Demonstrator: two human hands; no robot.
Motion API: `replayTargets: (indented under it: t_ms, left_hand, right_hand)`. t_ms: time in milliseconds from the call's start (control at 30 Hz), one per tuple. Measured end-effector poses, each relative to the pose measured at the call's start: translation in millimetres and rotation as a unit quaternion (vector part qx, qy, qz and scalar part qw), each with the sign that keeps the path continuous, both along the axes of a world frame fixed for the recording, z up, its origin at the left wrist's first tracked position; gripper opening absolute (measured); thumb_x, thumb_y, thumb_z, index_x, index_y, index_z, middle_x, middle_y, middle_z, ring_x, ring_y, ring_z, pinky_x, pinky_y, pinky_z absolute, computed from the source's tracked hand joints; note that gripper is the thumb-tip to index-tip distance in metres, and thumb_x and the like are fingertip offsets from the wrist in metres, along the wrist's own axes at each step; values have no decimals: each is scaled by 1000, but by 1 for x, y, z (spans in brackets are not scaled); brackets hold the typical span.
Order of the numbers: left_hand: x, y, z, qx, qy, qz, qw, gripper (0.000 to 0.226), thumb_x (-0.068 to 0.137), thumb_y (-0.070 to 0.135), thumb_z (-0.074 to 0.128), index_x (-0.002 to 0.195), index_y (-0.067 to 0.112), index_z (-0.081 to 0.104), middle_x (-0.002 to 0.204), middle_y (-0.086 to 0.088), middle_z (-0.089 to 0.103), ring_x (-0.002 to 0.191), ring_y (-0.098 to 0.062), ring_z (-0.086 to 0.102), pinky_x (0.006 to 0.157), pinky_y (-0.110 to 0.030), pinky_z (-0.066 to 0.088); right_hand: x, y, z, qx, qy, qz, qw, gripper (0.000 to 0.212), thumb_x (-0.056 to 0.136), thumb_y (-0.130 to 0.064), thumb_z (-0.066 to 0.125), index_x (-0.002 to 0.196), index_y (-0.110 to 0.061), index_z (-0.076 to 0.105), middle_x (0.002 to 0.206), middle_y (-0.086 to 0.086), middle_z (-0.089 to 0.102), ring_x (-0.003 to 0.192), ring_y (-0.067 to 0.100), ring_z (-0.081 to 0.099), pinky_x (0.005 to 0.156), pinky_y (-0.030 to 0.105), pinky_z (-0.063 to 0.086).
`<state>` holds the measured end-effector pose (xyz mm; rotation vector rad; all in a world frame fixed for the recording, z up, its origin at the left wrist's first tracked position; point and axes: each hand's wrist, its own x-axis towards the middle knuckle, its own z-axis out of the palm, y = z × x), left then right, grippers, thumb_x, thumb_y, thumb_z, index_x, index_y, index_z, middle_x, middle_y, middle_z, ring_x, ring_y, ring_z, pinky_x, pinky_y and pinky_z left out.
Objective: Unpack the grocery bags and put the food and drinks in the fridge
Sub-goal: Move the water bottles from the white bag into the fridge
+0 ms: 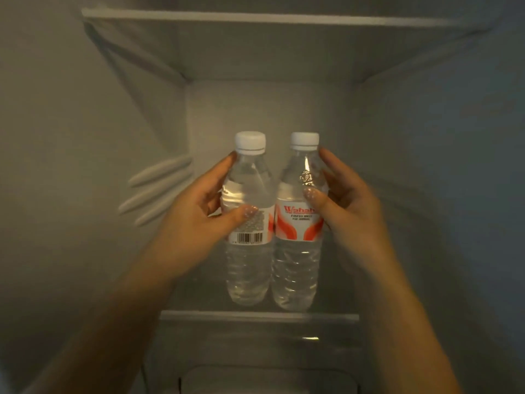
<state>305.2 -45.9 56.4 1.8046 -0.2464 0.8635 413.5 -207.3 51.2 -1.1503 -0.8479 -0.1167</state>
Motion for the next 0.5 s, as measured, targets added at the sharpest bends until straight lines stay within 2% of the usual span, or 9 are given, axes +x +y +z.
replayTargets:
  t_ms: [100,167,267,367,500]
  left_hand:
    - [12,5,-3,0,3,-5,1000,66,69,17,63,126,43,40,118,33,58,111,5,56,85,-15,49]
    - [18,10,-7,-3,10,-5,1000,66,70,17,64,125,44,41,119,30,58,113,2,56,89,-18,48]
    - [22,16,-14,-14,21,-5,1000,64,69,16,64,122,44,42,117,29,60,112,1,57,89,-17,49]
    - [22,20,-23,-17,35,-4,999,63,74,8,64,121,45,43,113,32,61,111,2,57,86,-14,48]
    - [21,25,-29,-37,34,4,999,65,80,-4,60,121,44,42,109,34,61,108,5,58,80,-11,48]
  right_hand:
    - [16,11,-5,-6,18,21,1000,52,84,-6,63,116,-45,53,128,-11,58,111,9,60,85,32,55]
    - [23,18,-10,-2,38,25,999,50,83,-9,64,113,-47,55,124,-16,59,112,10,60,87,36,54]
    - [25,25,-19,11,73,41,996,50,80,-10,65,113,-46,55,117,-22,60,111,9,60,84,33,55]
    - [22,30,-30,3,97,35,995,50,81,-10,65,115,-45,55,123,-18,58,111,10,60,81,32,56]
    - [19,34,-32,-23,73,17,997,49,83,-13,64,117,-46,53,124,-21,56,112,8,58,81,29,55]
